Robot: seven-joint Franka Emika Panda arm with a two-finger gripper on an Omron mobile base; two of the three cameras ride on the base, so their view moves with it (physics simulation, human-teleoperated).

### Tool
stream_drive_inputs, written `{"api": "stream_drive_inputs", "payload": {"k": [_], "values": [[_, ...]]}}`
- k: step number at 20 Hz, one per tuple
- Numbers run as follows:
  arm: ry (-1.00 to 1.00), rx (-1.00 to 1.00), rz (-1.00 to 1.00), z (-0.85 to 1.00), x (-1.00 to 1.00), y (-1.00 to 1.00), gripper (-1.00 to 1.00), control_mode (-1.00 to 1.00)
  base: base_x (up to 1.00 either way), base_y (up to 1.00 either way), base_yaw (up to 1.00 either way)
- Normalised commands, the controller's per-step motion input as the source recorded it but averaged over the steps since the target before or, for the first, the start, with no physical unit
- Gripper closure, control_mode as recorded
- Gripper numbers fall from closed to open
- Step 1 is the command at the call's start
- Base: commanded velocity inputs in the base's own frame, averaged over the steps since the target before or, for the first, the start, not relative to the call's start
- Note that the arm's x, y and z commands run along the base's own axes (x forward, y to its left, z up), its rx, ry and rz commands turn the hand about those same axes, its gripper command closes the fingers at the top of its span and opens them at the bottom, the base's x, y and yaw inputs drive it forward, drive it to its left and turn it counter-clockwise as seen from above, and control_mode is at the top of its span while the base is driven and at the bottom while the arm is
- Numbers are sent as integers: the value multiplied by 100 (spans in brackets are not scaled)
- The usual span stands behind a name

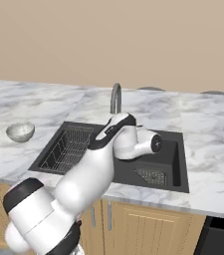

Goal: Rinse each bowl for a few seconds and place them down in the sink or on the counter.

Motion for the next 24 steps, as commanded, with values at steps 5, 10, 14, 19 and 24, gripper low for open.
{"api": "stream_drive_inputs", "payload": {"k": [5, 10, 14, 19, 24], "values": [[-8, 1, -2, -9, 28, 2, -100, -100, 0, 0, 0], [-6, 1, -2, -9, 35, 1, -100, -100, 0, 0, 0], [-2, 2, -2, -3, 33, 0, -100, -100, 0, 0, 0], [0, 5, -1, 0, 34, 0, -100, -100, 0, 0, 0], [1, 9, 0, 0, 31, -11, -100, -100, 0, 0, 0]]}}
